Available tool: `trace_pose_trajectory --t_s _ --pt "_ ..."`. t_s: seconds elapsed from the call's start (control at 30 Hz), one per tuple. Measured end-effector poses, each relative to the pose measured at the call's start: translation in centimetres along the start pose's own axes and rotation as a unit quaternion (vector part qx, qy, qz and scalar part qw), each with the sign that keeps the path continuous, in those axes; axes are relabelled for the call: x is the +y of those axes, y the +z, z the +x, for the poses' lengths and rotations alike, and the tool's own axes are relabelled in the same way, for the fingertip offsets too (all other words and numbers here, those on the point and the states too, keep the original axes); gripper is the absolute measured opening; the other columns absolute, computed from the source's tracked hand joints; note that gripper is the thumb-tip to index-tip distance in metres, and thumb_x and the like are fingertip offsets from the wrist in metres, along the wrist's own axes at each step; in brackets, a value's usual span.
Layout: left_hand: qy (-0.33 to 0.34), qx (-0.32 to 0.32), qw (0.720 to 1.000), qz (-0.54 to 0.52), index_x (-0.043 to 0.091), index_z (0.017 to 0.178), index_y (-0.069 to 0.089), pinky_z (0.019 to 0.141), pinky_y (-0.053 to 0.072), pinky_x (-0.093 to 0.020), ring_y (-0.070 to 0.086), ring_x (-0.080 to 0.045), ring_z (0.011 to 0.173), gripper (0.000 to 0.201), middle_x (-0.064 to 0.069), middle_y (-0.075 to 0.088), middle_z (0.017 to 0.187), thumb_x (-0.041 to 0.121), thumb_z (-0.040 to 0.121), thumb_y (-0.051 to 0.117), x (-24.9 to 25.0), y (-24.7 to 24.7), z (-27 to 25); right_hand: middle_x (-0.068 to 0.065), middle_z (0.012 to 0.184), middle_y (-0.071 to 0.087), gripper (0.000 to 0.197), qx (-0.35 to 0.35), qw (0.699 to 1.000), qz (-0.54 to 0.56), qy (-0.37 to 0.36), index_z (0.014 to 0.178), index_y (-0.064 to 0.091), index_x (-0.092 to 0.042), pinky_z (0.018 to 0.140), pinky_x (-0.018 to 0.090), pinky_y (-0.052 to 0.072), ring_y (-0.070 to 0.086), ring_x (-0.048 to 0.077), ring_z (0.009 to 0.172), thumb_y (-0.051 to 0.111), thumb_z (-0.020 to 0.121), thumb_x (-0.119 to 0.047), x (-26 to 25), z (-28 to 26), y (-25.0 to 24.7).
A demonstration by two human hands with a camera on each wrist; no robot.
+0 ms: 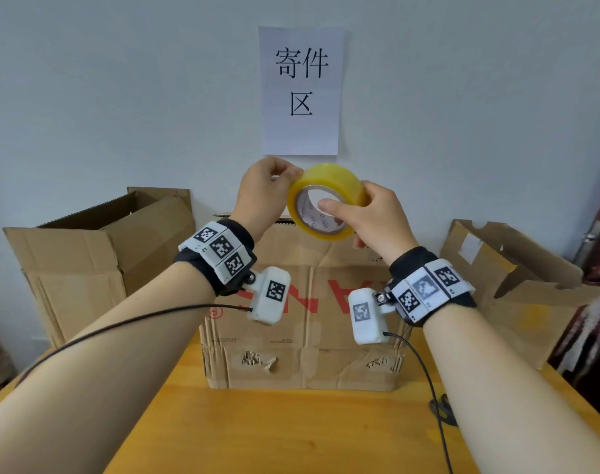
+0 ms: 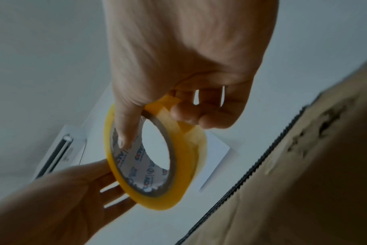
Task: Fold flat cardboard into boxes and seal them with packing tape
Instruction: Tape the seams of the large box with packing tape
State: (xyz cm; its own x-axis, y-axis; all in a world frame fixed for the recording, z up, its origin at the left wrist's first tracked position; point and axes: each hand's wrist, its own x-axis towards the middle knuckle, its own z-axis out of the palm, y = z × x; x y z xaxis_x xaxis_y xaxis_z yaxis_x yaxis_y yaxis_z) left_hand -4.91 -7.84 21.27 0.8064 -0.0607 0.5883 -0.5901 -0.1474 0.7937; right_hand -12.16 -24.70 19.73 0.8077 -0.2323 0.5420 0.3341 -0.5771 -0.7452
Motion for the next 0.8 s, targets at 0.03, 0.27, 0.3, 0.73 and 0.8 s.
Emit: trace_pose_trajectory --t_s 0.03,0.27,0.3,0.73,0.8 --pt "0.003 0.001 1.000 0.008 0.018 0.088 0.068 0.089 0.058 -0.047 0.068 -0.019 0.098 0.013 0.003 0.072 0.097 0.024 0.097 0.060 -0.1 0.0 0.0 0.002 0.074 0.065 0.041 -0.003 1.000 0.004 0.005 0.089 0.064 -0.012 0.039 0.026 0.043 0.052 0.014 0.039 0.082 0.078 -0.047 0.0 0.0 -0.2" --pt "0.022 0.013 0.999 0.047 0.017 0.092 0.067 0.087 0.058 -0.043 0.069 -0.019 0.091 0.016 0.001 0.071 0.091 0.018 0.101 0.054 -0.8 0.0 -0.3 0.003 0.071 0.061 0.041 0.006 0.998 -0.061 -0.015 0.079 0.061 -0.014 0.054 0.034 0.045 0.056 0.018 0.060 0.081 0.075 -0.051 0.1 0.7 -0.3" --pt "0.021 0.014 0.999 0.039 0.016 0.092 0.066 0.087 0.059 -0.041 0.070 -0.018 0.090 0.017 0.001 0.071 0.091 0.017 0.102 0.052 -0.8 0.0 -0.3 0.007 0.073 0.063 0.046 0.011 0.997 -0.078 -0.016 0.080 0.062 -0.012 0.058 0.039 0.049 0.058 0.023 0.064 0.080 0.074 -0.053 0.2 0.8 -0.2" --pt "0.007 -0.004 1.000 -0.008 0.010 0.091 0.062 0.081 0.061 -0.032 0.074 -0.012 0.079 0.020 -0.002 0.069 0.087 0.014 0.104 0.048 -0.2 -0.3 -0.9 -0.004 0.071 0.059 0.047 0.034 0.973 -0.230 0.002 0.074 0.051 -0.018 0.053 0.030 0.036 0.059 0.022 0.068 0.074 0.072 -0.060 1.2 1.0 -0.1" --pt "-0.006 -0.009 1.000 -0.020 0.007 0.094 0.060 0.080 0.061 -0.033 0.075 -0.012 0.077 0.018 -0.003 0.067 0.090 0.014 0.104 0.048 -0.1 -0.3 -0.9 -0.002 0.073 0.060 0.047 0.037 0.970 -0.240 -0.002 0.076 0.051 -0.017 0.053 0.030 0.036 0.059 0.024 0.070 0.073 0.073 -0.059 1.3 0.9 0.0"
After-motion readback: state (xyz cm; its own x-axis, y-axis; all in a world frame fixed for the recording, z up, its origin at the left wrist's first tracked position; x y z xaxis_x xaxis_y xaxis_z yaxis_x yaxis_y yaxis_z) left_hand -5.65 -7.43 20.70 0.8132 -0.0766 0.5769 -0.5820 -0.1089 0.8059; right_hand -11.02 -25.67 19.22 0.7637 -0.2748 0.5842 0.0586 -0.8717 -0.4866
